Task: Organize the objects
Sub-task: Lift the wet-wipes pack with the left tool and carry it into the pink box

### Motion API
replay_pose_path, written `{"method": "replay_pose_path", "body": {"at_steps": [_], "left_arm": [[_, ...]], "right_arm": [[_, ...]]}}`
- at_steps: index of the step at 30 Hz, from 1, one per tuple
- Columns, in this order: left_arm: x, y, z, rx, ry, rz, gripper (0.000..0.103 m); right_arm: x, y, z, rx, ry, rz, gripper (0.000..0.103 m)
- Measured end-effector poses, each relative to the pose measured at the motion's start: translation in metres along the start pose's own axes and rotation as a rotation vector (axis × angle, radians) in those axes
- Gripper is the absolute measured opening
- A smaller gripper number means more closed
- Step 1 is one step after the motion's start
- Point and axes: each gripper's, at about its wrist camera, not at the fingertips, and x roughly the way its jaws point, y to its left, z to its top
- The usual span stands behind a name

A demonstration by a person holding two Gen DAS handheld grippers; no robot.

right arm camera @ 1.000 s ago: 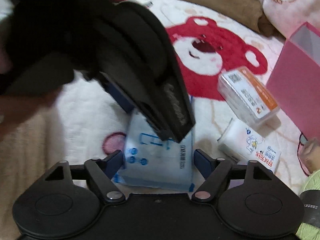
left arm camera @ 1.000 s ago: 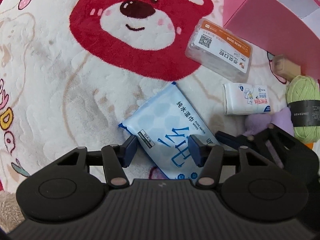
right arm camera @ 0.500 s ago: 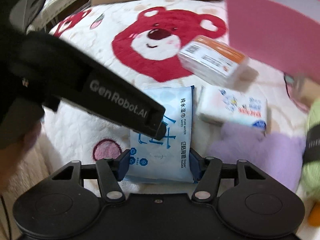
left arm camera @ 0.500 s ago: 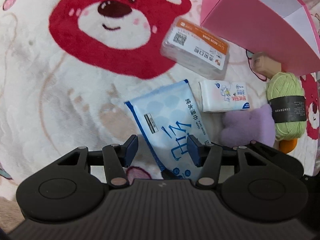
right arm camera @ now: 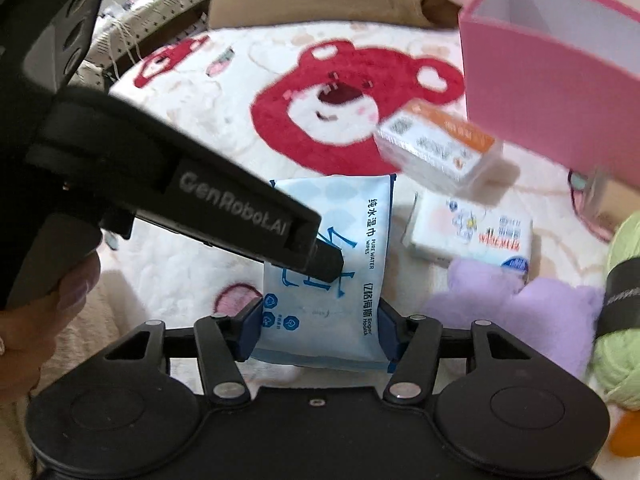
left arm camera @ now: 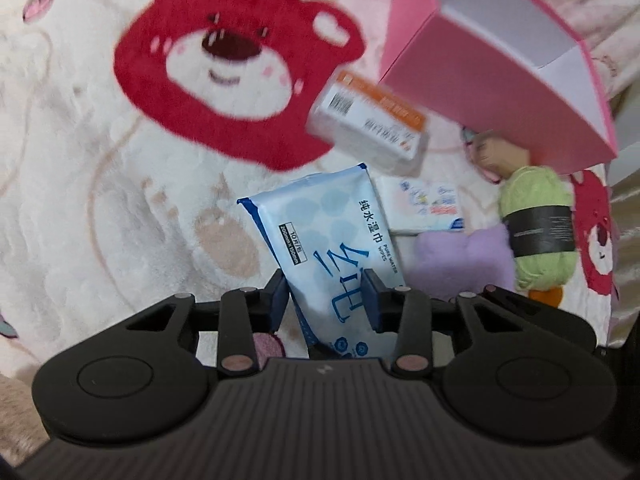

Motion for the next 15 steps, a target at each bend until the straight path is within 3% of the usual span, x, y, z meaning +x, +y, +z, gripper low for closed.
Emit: {"method": "replay_pose_path", "body": {"at_steps": [5, 15], "left_arm": [[-0.009, -0.018, -0.005, 0.054, -0.093, -0.015, 0.038], [-0.051, -0.073, 0.034, 0.220, -0.141, -0.075, 0.037]], "right_arm": [[-0.028, -0.005, 0.003, -0.021, -0.042, 0.008, 0.063], [-0.080, -0.035, 0.041, 0.018, -0.148, -0.035, 0.063]]}}
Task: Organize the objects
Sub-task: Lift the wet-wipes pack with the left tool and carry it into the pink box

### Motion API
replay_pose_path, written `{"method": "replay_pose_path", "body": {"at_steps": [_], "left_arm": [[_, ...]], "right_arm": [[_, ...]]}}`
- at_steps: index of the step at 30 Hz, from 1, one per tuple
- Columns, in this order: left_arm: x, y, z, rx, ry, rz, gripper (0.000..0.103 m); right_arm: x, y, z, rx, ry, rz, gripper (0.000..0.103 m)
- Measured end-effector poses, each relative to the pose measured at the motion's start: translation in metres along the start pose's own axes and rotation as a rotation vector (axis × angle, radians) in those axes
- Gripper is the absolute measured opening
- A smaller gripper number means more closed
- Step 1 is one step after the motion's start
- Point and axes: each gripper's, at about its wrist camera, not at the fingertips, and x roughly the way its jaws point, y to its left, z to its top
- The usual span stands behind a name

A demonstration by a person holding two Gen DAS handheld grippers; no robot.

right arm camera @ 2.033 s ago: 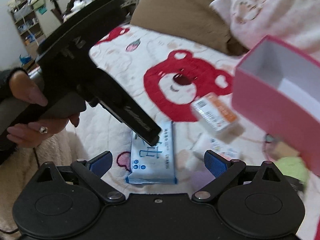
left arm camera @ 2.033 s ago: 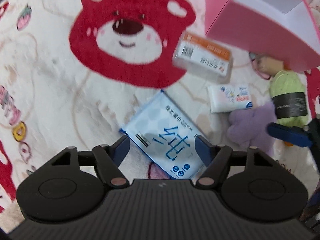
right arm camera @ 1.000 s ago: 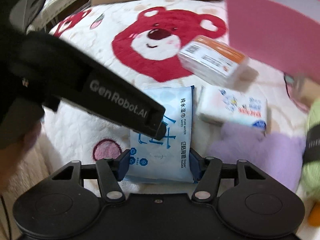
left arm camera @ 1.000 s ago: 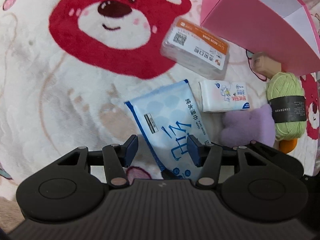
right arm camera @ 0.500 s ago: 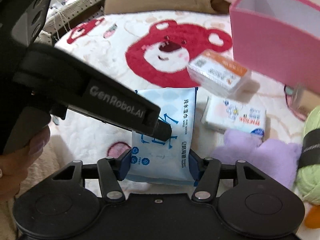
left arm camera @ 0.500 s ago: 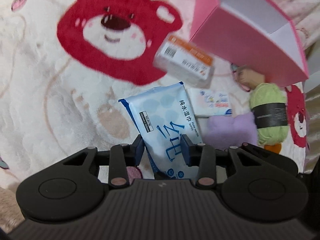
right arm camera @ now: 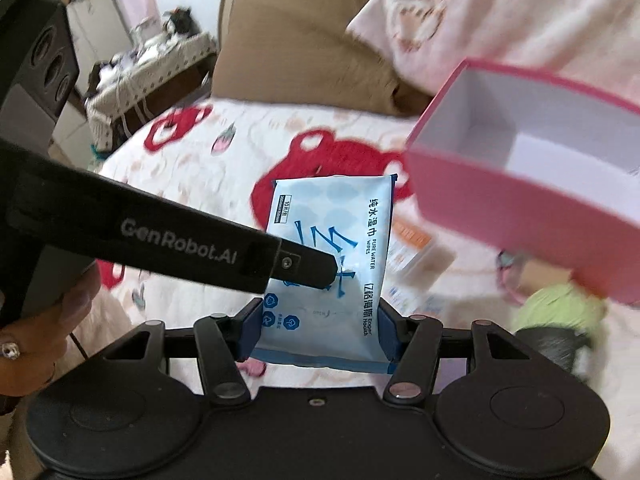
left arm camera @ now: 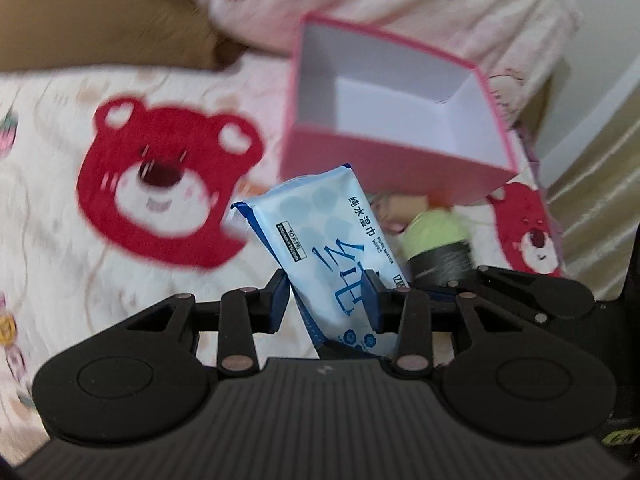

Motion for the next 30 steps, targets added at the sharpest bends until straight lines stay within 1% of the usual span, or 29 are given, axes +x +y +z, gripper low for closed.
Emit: {"method": "replay_pose_path", "body": {"at_steps": [4, 8, 12, 16, 19, 21, 23, 25, 28, 30], "left_arm": [[-0.005, -0.022, 0.033, 0.056, -0.014, -0.035, 0.037], [0.000, -0.042, 0.064, 0.097, -0.005, -0.085, 0.038], [0.010, -0.064, 0.093, 0.130, -0.006, -0.134, 0.038], [0.026, -0.082, 0.123, 0.118, 0.023, -0.189, 0.038], [0.041, -0.092, 0.143, 0.103, 0.042, -0.219, 0.038], [0.053, -0.097, 0.152, 0.106, 0.043, -0.226, 0.038], [0.067, -0.100, 0.161, 0.112, 0.041, -0.229, 0.038], [0.085, -0.104, 0.170, 0.120, 0.048, -0.224, 0.038], [0.112, -0.105, 0.180, 0.134, 0.053, -0.202, 0.038], [0.134, -0.103, 0.188, 0.134, 0.067, -0.197, 0.039]], "right_arm": [[-0.025, -0.018, 0.021, 0.038, -0.035, -0.031, 0.063], [-0.041, -0.037, 0.041, 0.089, -0.039, -0.075, 0.063], [-0.055, -0.056, 0.065, 0.107, -0.022, -0.135, 0.063], [-0.061, -0.076, 0.090, 0.109, 0.031, -0.196, 0.063], [-0.059, -0.095, 0.104, 0.125, 0.059, -0.224, 0.063], [-0.055, -0.109, 0.110, 0.146, 0.059, -0.238, 0.063], [-0.049, -0.122, 0.110, 0.162, 0.035, -0.255, 0.063], [-0.042, -0.137, 0.104, 0.204, 0.003, -0.259, 0.062], [-0.022, -0.158, 0.099, 0.262, -0.041, -0.266, 0.062], [-0.008, -0.170, 0.098, 0.278, -0.053, -0.280, 0.062]]}}
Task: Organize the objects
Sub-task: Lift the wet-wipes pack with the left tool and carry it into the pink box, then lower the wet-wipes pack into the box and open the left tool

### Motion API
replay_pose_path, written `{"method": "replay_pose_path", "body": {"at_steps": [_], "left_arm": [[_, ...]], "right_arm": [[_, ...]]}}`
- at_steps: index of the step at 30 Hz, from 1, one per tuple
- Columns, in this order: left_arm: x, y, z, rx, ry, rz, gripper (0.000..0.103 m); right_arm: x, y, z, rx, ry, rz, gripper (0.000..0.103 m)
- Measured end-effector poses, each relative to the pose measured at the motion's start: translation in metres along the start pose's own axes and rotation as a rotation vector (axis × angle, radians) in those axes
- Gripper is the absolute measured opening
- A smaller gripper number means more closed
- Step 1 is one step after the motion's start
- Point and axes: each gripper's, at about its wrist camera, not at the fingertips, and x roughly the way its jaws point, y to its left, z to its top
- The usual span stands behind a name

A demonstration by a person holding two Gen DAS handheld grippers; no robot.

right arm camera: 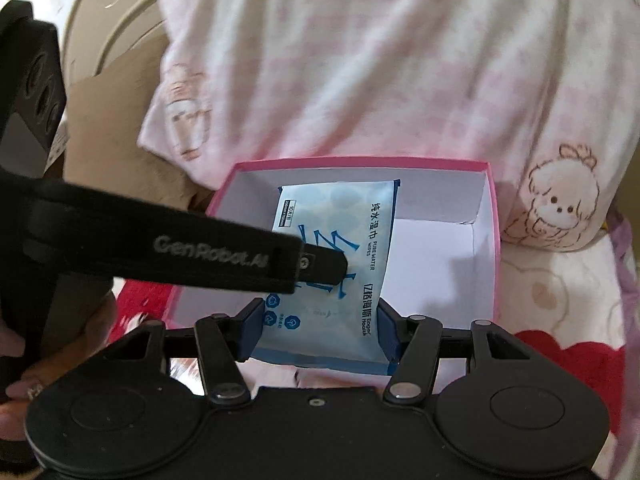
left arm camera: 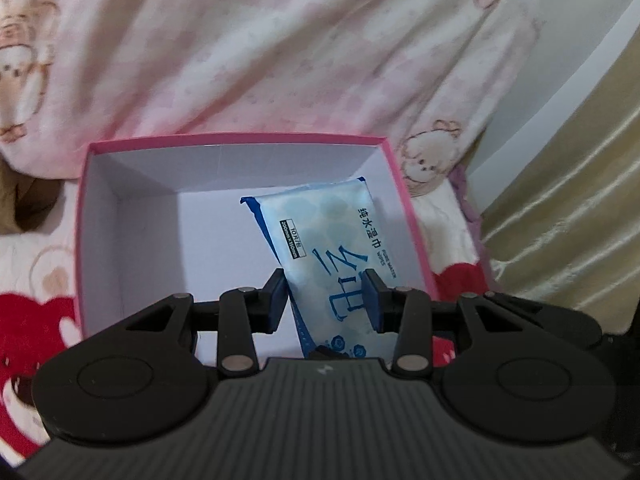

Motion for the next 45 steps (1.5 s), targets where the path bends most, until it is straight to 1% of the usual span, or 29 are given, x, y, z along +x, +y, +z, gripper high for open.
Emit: {"method": "replay_pose_path", "body": {"at_steps": [3, 6, 9, 11, 14, 16, 18, 21, 24, 27, 29, 31, 32, 34, 35, 36, 37, 38, 39, 40, 41, 42, 43, 45], "left_arm": [[0.028, 0.013, 0.010, -0.039, 0.031, -0.012, 0.037], [0.052, 0.024, 0.017, -0.052, 0.054, -0.026, 0.038], [0.071, 0.034, 0.023, -0.071, 0.080, -0.023, 0.038], [0.082, 0.040, 0.028, -0.090, 0.099, -0.028, 0.038], [0.094, 0.045, 0.033, -0.108, 0.128, -0.041, 0.038], [0.098, 0.044, 0.033, -0.106, 0.130, -0.041, 0.038], [0.100, 0.044, 0.032, -0.112, 0.132, -0.056, 0.038], [0.106, 0.048, 0.032, -0.131, 0.145, -0.072, 0.035], [0.115, 0.053, 0.031, -0.157, 0.161, -0.064, 0.034], [0.123, 0.064, 0.032, -0.194, 0.203, -0.068, 0.033], [0.124, 0.070, 0.033, -0.209, 0.203, -0.070, 0.033], [0.123, 0.072, 0.035, -0.205, 0.199, -0.050, 0.030], [0.123, 0.071, 0.036, -0.197, 0.198, -0.033, 0.027], [0.124, 0.067, 0.036, -0.172, 0.195, 0.028, 0.026], [0.125, 0.064, 0.037, -0.151, 0.192, 0.064, 0.026], [0.126, 0.061, 0.034, -0.136, 0.191, 0.084, 0.026], [0.126, 0.060, 0.032, -0.136, 0.196, 0.087, 0.026], [0.128, 0.061, 0.032, -0.144, 0.199, 0.083, 0.026], [0.130, 0.060, 0.033, -0.150, 0.200, 0.079, 0.026], [0.130, 0.059, 0.033, -0.153, 0.200, 0.078, 0.026], [0.131, 0.057, 0.030, -0.151, 0.199, 0.078, 0.027], [0.132, 0.055, 0.032, -0.149, 0.198, 0.080, 0.027], [0.133, 0.052, 0.033, -0.145, 0.199, 0.087, 0.027], [0.136, 0.047, 0.035, -0.150, 0.201, 0.090, 0.026]], "right_arm": [[0.025, -0.015, 0.002, 0.038, 0.011, -0.007, 0.061], [0.047, -0.023, 0.006, 0.052, 0.031, -0.033, 0.061], [0.068, -0.029, 0.011, 0.071, 0.058, -0.038, 0.061], [0.080, -0.032, 0.015, 0.075, 0.072, -0.061, 0.060], [0.092, -0.029, 0.018, 0.035, 0.092, -0.121, 0.060], [0.095, -0.028, 0.021, 0.004, 0.105, -0.140, 0.060], [0.098, -0.027, 0.022, -0.025, 0.116, -0.156, 0.060], [0.107, -0.028, 0.023, -0.055, 0.140, -0.186, 0.060], [0.120, -0.024, 0.024, -0.076, 0.176, -0.204, 0.060], [0.134, -0.015, 0.026, -0.131, 0.240, -0.205, 0.060], [0.140, -0.015, 0.029, -0.150, 0.259, -0.192, 0.061], [0.144, -0.020, 0.032, -0.137, 0.273, -0.172, 0.062], [0.144, -0.022, 0.033, -0.123, 0.271, -0.173, 0.065], [0.139, -0.023, 0.031, -0.131, 0.260, -0.173, 0.071], [0.134, -0.022, 0.029, -0.141, 0.253, -0.178, 0.073], [0.130, -0.022, 0.027, -0.146, 0.252, -0.170, 0.073], [0.125, -0.022, 0.025, -0.145, 0.248, -0.153, 0.072], [0.121, -0.023, 0.022, -0.145, 0.246, -0.133, 0.069], [0.119, -0.024, 0.019, -0.152, 0.247, -0.119, 0.056], [0.119, -0.025, 0.017, -0.159, 0.252, -0.108, 0.049], [0.119, -0.027, 0.014, -0.167, 0.258, -0.095, 0.040], [0.121, -0.027, 0.012, -0.172, 0.264, -0.092, 0.028], [0.122, -0.028, 0.011, -0.175, 0.270, -0.091, 0.022], [0.126, -0.028, 0.007, -0.188, 0.278, -0.074, 0.017]]}}
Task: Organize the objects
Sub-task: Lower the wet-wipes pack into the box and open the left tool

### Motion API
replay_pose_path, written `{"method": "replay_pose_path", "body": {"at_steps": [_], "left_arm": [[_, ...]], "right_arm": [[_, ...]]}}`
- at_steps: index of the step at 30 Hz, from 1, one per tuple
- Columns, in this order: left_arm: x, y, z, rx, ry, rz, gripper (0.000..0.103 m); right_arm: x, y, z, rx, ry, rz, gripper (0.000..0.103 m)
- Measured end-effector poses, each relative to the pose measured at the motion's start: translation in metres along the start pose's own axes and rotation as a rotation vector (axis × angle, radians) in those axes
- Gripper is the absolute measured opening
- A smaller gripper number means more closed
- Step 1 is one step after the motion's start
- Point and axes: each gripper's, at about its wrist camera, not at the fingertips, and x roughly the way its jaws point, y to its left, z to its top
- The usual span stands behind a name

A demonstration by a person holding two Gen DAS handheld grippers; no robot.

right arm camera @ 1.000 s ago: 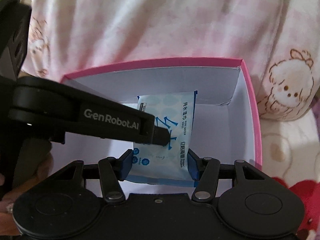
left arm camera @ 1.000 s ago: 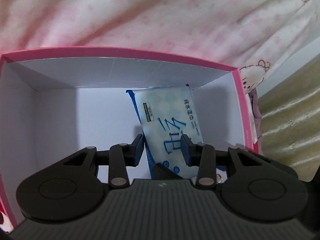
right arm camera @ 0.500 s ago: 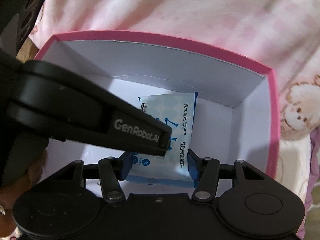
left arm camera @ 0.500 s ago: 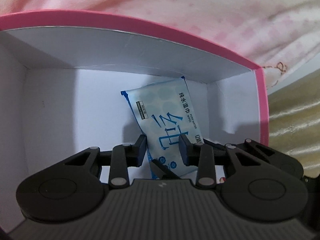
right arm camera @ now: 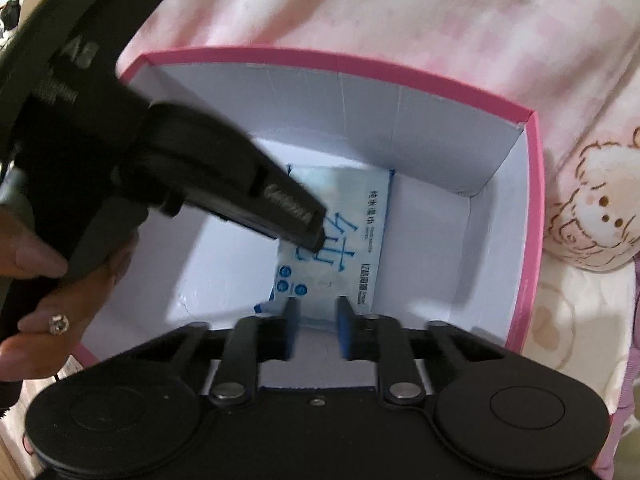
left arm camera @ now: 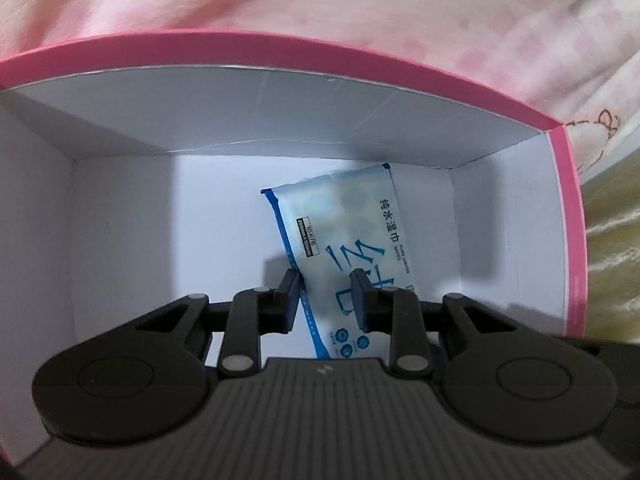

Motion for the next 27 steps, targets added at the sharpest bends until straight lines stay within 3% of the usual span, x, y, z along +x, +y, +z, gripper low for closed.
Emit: {"method": "replay_pose_path", "body": {"at_steps": [2, 5, 11, 15, 18, 21, 27], "left_arm": [[0.001, -0.003, 0.002, -0.014, 0.002, -0.021, 0.023], [0.006, -0.004, 0.006, -0.056, 0.016, -0.077, 0.020], [0.007, -0.010, 0.009, -0.060, -0.006, -0.098, 0.019], [0.006, -0.010, 0.013, -0.068, -0.020, -0.122, 0.019], [0.002, -0.011, 0.015, -0.056, -0.018, -0.108, 0.019], [-0.002, -0.014, 0.017, -0.013, 0.002, -0.052, 0.019], [-0.013, -0.012, 0.023, 0.011, 0.026, -0.007, 0.019]], "right_arm": [[0.006, 0.001, -0.003, -0.001, 0.015, 0.005, 0.011], [0.014, -0.001, -0.004, 0.014, 0.026, -0.023, 0.010], [0.020, 0.003, -0.003, -0.020, -0.010, -0.142, 0.006], [0.022, 0.003, -0.003, -0.020, -0.039, -0.146, 0.004], [0.012, 0.004, -0.009, 0.002, -0.052, -0.068, 0.007], [0.010, 0.004, -0.011, 0.019, 0.025, 0.034, 0.012], [0.026, 0.014, -0.004, 0.006, 0.150, 0.001, 0.013]]}}
